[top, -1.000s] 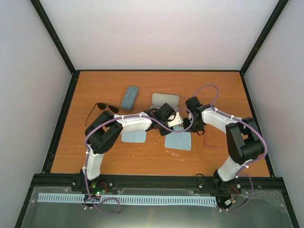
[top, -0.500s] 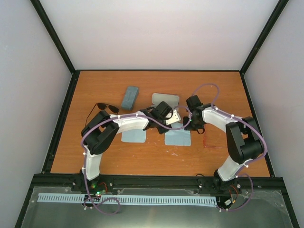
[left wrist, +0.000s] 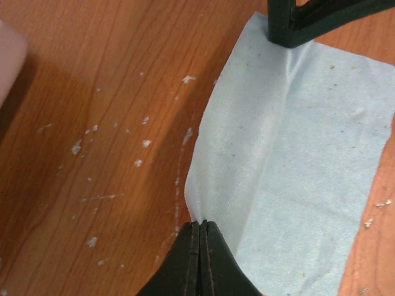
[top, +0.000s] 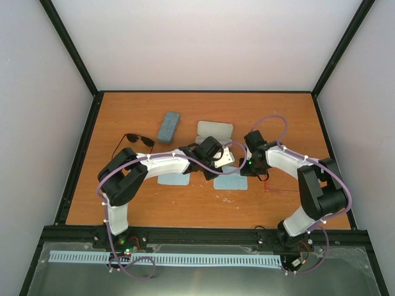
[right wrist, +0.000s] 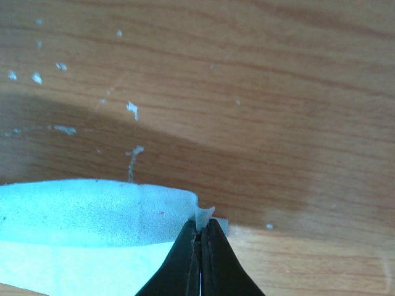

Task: Organize the sunglasses
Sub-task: Fold the glasses cleaning cloth at the center of the board.

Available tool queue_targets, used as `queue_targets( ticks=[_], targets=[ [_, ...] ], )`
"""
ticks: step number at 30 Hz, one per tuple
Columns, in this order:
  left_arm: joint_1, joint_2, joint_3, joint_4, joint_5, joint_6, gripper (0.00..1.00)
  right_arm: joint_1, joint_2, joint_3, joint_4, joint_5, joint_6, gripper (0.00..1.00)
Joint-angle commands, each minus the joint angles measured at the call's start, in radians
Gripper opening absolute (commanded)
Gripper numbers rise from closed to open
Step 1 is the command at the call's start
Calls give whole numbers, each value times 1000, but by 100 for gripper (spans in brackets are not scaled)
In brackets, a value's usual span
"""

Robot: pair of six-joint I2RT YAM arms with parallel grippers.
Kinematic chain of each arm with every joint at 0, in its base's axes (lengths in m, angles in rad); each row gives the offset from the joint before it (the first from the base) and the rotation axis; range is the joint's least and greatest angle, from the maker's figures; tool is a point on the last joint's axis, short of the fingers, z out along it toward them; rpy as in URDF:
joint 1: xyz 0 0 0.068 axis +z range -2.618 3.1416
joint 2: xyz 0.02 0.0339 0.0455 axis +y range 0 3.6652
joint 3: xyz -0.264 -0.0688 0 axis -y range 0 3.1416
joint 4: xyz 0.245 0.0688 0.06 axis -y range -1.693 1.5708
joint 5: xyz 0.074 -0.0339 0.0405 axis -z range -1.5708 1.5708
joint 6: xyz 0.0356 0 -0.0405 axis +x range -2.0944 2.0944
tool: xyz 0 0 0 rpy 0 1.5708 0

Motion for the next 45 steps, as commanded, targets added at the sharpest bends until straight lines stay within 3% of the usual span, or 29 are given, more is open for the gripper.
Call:
queue_targets(
  ticks=[1,9,15,38,45],
  targets=[
    [-26,-16,3,12,20,-15,1,-1,-37,-37,26,-26,1,3],
    [-34,-23,-27,0,39,-21,2,-2,-37,-94,63,-68,3,5],
    [-37,-29,-47,6,53,-30,4,-2,-41,-115,78,-80,-3,15],
    [-80,-96,-129,50,31,-26,6,0,-216,-251,142,-120,38,15],
    [-80,-104,-160,80,13,-2,7,1,-253,-261,146,-125,47,26]
  ],
)
